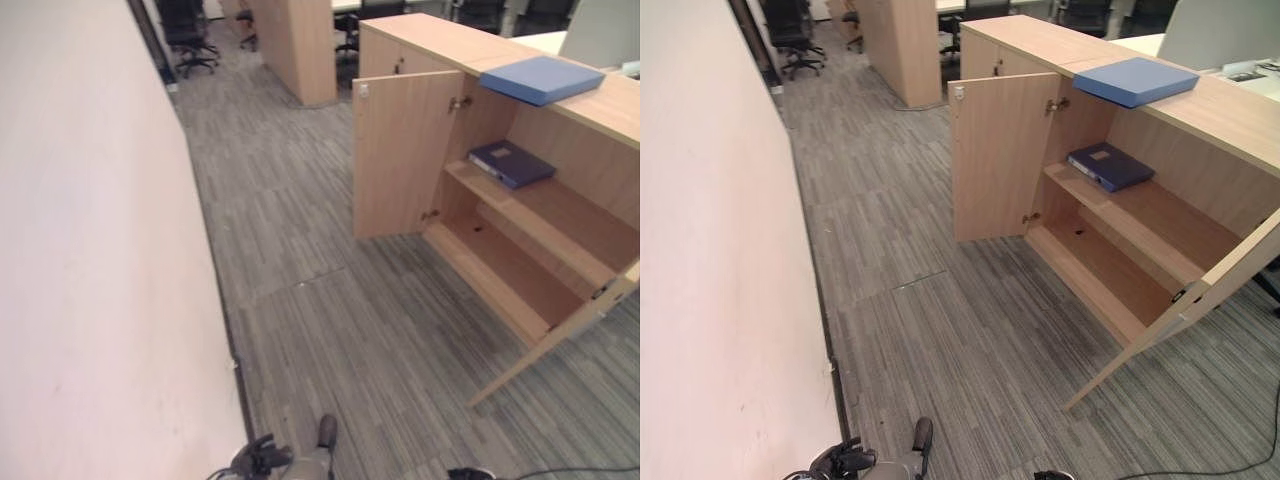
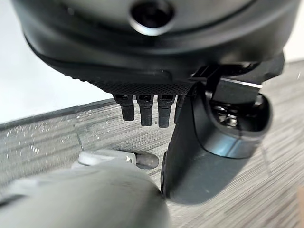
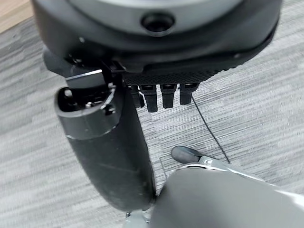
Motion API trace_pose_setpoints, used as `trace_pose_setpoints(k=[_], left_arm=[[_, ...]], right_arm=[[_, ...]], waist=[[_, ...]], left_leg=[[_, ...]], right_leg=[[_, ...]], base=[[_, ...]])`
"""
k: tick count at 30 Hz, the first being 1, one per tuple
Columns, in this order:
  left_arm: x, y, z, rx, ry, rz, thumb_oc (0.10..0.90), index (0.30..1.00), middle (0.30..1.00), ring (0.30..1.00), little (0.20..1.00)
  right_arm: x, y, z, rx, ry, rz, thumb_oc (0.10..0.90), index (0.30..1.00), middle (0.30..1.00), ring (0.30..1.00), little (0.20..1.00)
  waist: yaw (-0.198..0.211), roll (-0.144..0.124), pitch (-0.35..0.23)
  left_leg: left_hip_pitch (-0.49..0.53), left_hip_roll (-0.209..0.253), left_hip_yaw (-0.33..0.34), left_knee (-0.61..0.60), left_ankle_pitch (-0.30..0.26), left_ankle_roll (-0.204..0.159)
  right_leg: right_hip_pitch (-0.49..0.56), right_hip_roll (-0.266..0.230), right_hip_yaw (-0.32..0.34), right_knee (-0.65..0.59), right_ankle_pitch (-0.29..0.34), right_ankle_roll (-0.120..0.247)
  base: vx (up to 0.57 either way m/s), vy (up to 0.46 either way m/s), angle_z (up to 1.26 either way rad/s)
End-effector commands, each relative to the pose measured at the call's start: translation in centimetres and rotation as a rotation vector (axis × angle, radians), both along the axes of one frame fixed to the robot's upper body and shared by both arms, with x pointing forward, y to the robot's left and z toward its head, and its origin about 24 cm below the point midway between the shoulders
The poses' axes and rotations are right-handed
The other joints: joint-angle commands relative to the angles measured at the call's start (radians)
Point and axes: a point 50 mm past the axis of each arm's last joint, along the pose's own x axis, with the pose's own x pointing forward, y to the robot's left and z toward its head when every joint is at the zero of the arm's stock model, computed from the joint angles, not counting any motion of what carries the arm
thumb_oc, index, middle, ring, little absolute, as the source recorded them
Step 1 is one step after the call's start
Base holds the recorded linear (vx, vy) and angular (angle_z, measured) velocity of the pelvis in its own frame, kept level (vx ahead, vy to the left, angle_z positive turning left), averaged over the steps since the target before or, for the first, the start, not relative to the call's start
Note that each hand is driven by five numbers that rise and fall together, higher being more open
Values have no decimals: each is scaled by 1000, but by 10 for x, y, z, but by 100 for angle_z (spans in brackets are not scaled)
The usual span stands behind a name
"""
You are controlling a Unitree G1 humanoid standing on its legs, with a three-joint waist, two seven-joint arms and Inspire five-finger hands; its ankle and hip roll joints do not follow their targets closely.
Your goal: Put the empty folder in the office cabinet
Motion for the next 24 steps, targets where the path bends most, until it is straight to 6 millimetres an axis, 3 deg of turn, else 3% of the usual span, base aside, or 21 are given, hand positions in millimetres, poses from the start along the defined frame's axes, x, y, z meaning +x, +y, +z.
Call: trace_pose_setpoints(k=[1,2,3,6,8,9,12,13,14,15,16,17,19,20,21,22,23,24], left_arm=[[-62,-10,-13,4,210,-138,800,900,900,900,900],[-59,-7,-12,14,201,-148,800,900,900,900,900],[-59,-7,-12,14,201,-148,800,900,900,900,900],[-52,-3,-10,37,172,-167,800,900,900,900,900],[-52,-3,-10,37,172,-167,800,900,900,900,900],[-46,-3,-9,40,148,-165,800,900,900,900,900],[-44,-4,-9,39,144,-178,800,900,900,900,900],[-47,-2,-9,44,162,-191,800,900,900,900,900],[-47,-2,-9,44,161,-191,800,900,900,900,900],[-49,-1,-9,45,170,-193,800,900,900,900,900],[-52,0,-10,48,181,-181,800,900,900,900,900],[-52,-1,-10,47,186,-166,800,900,900,900,900],[-54,-1,-10,45,191,-159,800,900,900,900,900],[-54,-1,-10,45,191,-159,800,900,900,900,900],[-55,-1,-11,45,193,-148,800,900,900,900,900],[-56,0,-11,51,199,-140,800,900,900,900,900],[-56,0,-11,51,199,-140,800,900,900,900,900],[-54,4,-10,58,195,-129,800,900,900,900,900]], right_arm=[[-16,-5,-2,-14,81,67,800,900,900,900,900],[-17,-5,-2,-12,88,81,800,900,900,900,900],[-17,-5,-2,-12,88,81,800,900,900,900,900],[-11,-7,-1,-14,74,94,800,900,900,900,900],[-11,-7,-1,-14,74,94,800,900,900,900,900],[-8,-4,-1,-10,36,100,800,900,900,900,900],[0,-1,0,-5,9,118,800,900,900,900,900],[4,2,1,-2,-9,132,800,900,900,900,900],[5,2,1,-2,-9,132,800,900,900,900,900],[5,3,1,0,-20,125,800,900,900,900,900],[10,4,2,1,-51,94,800,900,900,900,900],[18,2,4,-4,-82,53,800,900,900,900,900],[20,1,5,-5,-88,37,800,900,900,900,900],[21,1,5,-6,-88,37,800,900,900,900,900],[27,1,7,-6,-105,19,800,900,900,900,900],[28,0,7,-3,-106,-4,800,900,900,900,900],[28,0,7,-3,-106,-4,800,900,900,900,900],[21,1,5,3,-83,-18,800,900,900,900,900]], waist=[[19,-7,-70],[28,-18,-88],[28,-18,-87],[41,-35,-120],[42,-36,-120],[28,-39,-128],[20,-31,-119],[6,-24,-92],[6,-25,-92],[1,-25,-79],[-1,-19,-64],[-3,1,-48],[-5,8,-39],[-5,11,-37],[-11,16,-26],[-30,1,-15],[-30,1,-15],[-39,-23,-7]], left_leg=[[-50,-14,-14,8,-25,-12],[-33,-46,-10,8,-50,10],[-32,-46,-9,8,-50,11],[6,-94,22,8,-104,52],[6,-94,22,8,-104,52],[41,-132,41,8,-145,86],[84,-172,38,8,-182,128],[139,-202,26,8,-218,169],[139,-204,26,8,-218,169],[158,-207,29,8,-232,179],[192,-197,38,8,-268,176],[212,-159,49,8,-287,162],[222,-143,54,8,-289,153],[224,-139,53,8,-290,152],[240,-122,58,8,-299,140],[267,-111,61,8,-311,120],[267,-111,61,8,-311,120],[285,-98,67,8,-323,107]], right_leg=[[27,-55,-93,0,-81,110],[40,-102,-96,0,-70,139],[41,-103,-96,0,-71,139],[33,-194,-99,51,-26,192],[33,-194,-99,51,-26,192],[-8,-256,-93,165,32,228],[-113,-320,-81,415,173,239],[-206,-380,-101,671,325,211],[-208,-382,-99,675,323,211],[-250,-406,-109,754,322,203],[-319,-426,-157,786,258,200],[-385,-392,-213,690,157,174],[-399,-372,-233,612,151,176],[-394,-368,-236,605,153,175],[-406,-332,-252,474,157,180],[-421,-249,-249,181,216,190],[-421,-249,-249,181,216,190],[-410,-220,-225,68,237,204]], base=[[481,285,-43],[375,223,-37],[362,224,-28],[361,229,-25],[168,141,-19],[321,295,-18],[255,302,-9],[196,271,-9],[205,258,-6],[214,100,20],[315,28,2],[263,-37,-5],[98,-94,-18],[109,-132,-6],[221,-247,-9],[219,-243,-17],[338,-304,-26],[181,-141,-18]])
